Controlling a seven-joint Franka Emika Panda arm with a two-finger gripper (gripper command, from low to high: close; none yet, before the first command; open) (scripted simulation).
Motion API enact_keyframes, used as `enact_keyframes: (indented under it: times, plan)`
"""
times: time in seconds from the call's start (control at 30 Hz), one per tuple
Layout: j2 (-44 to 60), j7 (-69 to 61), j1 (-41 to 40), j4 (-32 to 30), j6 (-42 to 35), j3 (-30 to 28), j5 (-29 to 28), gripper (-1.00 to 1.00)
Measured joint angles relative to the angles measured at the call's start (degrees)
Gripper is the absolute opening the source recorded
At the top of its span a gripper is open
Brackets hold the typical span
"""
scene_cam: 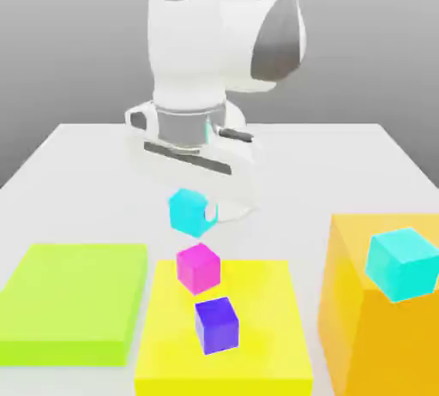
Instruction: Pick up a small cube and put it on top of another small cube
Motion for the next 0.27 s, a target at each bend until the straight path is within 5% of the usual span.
enact_keyframes:
  times: [0.13,0.17,0.27]
  plan:
    - [6.89,1.72,-1.11,-2.03,9.07,1.71,-0.83,-1.00]
    - [8.61,2.02,-1.38,-2.43,11.17,2.05,-1.14,1.00]
    - [8.61,2.01,-1.38,-2.43,11.17,2.05,-1.14,1.00]
